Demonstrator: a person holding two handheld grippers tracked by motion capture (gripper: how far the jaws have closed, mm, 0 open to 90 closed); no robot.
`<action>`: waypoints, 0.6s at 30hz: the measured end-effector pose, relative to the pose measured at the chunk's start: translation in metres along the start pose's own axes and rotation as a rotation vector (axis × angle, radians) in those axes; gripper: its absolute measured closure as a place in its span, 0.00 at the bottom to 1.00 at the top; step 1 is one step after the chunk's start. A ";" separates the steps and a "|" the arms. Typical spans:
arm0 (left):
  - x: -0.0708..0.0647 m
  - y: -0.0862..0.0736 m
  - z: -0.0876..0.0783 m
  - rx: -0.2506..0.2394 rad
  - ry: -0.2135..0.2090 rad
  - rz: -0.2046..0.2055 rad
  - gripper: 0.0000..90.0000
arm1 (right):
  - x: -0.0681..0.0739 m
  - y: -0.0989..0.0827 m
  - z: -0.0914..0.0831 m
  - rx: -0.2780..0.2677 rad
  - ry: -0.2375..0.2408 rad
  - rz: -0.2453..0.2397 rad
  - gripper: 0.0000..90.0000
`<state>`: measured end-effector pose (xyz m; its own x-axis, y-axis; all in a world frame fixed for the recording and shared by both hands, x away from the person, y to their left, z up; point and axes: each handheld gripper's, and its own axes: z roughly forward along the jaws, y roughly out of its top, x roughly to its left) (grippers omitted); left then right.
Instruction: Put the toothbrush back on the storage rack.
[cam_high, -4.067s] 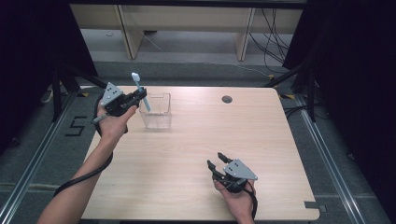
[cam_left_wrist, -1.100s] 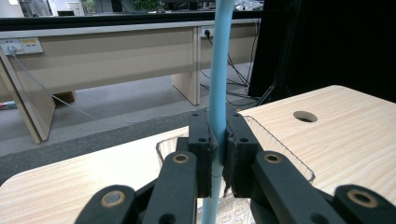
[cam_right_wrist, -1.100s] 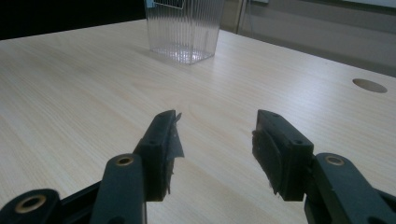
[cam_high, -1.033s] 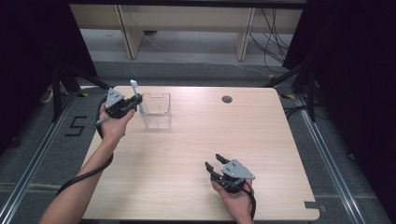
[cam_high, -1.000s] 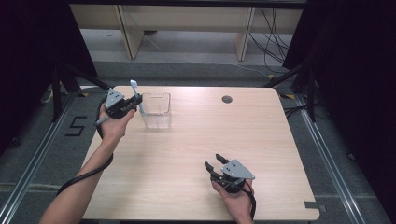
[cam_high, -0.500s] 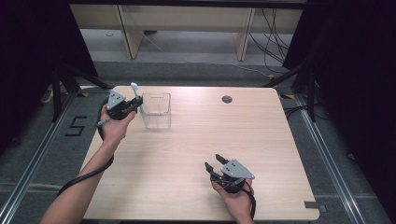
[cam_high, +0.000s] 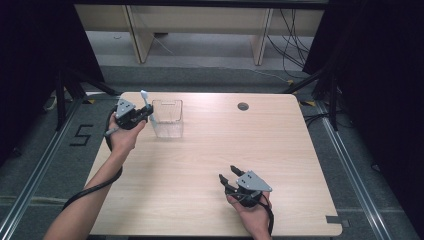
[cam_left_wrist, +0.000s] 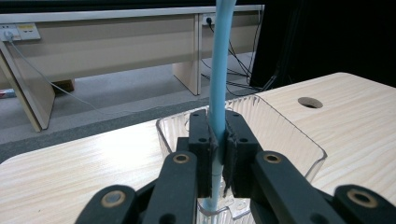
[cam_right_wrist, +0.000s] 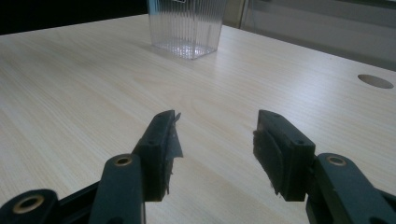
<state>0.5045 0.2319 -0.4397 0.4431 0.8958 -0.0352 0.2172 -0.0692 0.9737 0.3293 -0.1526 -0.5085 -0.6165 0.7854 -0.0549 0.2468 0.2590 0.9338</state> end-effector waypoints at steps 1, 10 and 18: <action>0.000 0.000 0.000 0.000 0.000 -0.003 0.92 | 0.000 0.000 0.000 -0.001 0.000 -0.001 0.54; 0.000 -0.003 0.002 0.007 -0.001 -0.006 0.92 | -0.002 0.000 0.000 -0.009 -0.010 -0.029 0.54; 0.000 -0.005 0.004 0.012 -0.003 -0.008 0.92 | -0.002 0.000 0.001 -0.008 -0.011 -0.030 0.54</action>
<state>0.5069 0.2301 -0.4453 0.4433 0.8953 -0.0440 0.2315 -0.0669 0.9705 0.3308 -0.1538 -0.5088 -0.6151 0.7837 -0.0864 0.2223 0.2775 0.9347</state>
